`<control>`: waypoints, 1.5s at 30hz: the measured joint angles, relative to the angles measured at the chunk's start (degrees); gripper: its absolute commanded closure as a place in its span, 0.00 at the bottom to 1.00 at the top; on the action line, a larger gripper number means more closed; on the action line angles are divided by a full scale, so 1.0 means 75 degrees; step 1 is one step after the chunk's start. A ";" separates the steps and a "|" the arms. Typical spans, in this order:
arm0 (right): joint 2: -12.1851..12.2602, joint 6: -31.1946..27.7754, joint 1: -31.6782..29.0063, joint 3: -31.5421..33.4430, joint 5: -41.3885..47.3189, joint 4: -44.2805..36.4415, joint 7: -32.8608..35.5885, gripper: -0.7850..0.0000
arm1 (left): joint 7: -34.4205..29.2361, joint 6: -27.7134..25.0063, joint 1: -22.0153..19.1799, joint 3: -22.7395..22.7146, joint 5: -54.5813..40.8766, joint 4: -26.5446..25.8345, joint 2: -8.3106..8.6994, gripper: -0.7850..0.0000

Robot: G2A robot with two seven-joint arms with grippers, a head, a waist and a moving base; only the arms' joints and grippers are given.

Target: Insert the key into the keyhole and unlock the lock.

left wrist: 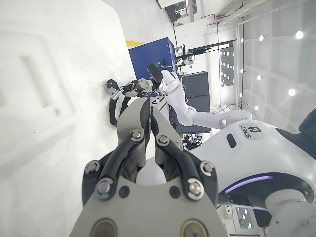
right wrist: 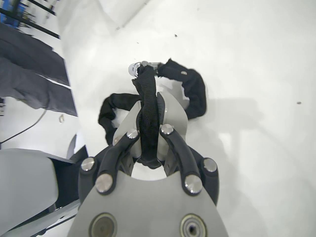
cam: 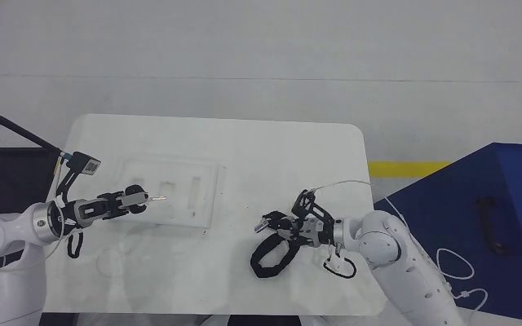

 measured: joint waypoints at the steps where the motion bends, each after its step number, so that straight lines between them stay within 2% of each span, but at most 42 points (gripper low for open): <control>1: 0.0012 -0.0347 0.0059 0.0004 0.0452 0.0180 0.0054 1.00 | 0.0000 0.0000 0.0000 0.0000 0.0000 0.0000 0.0000 1.00; 4: 0.0030 -0.1054 0.0234 -0.0109 0.1440 0.0577 0.0229 1.00 | 0.0000 0.0000 0.0000 0.0000 0.0000 0.0000 0.0000 1.00; 7: 0.0035 -0.1304 0.0365 -0.0219 0.2004 0.0829 0.0382 1.00 | 0.0000 0.0000 0.0000 0.0000 0.0000 0.0000 0.0000 1.00; 19: 0.0028 -0.1258 0.0321 -0.0257 0.2022 0.0767 0.0321 1.00 | 0.0000 0.0000 0.0000 0.0000 0.0000 0.0000 0.0000 1.00; 24: -0.0038 -0.0690 0.0195 -0.0619 0.2582 0.0296 -0.0099 1.00 | 0.0000 0.0000 0.0000 0.0000 0.0000 0.0000 0.0000 1.00; 28: -0.0105 0.0231 0.0040 -0.0762 0.2995 -0.0233 -0.0799 1.00 | 0.0000 0.0000 0.0000 0.0000 0.0000 0.0000 0.0000 1.00; 32: -0.0167 0.1126 -0.0124 -0.0806 0.2797 -0.0547 -0.1713 1.00 | 0.0000 0.0000 0.0000 0.0000 0.0000 0.0000 0.0000 1.00; 45: -0.0228 0.1201 -0.0076 -0.1051 0.2946 -0.0560 -0.1823 1.00 | 0.0000 0.0000 0.0000 0.0000 0.0000 0.0000 0.0000 1.00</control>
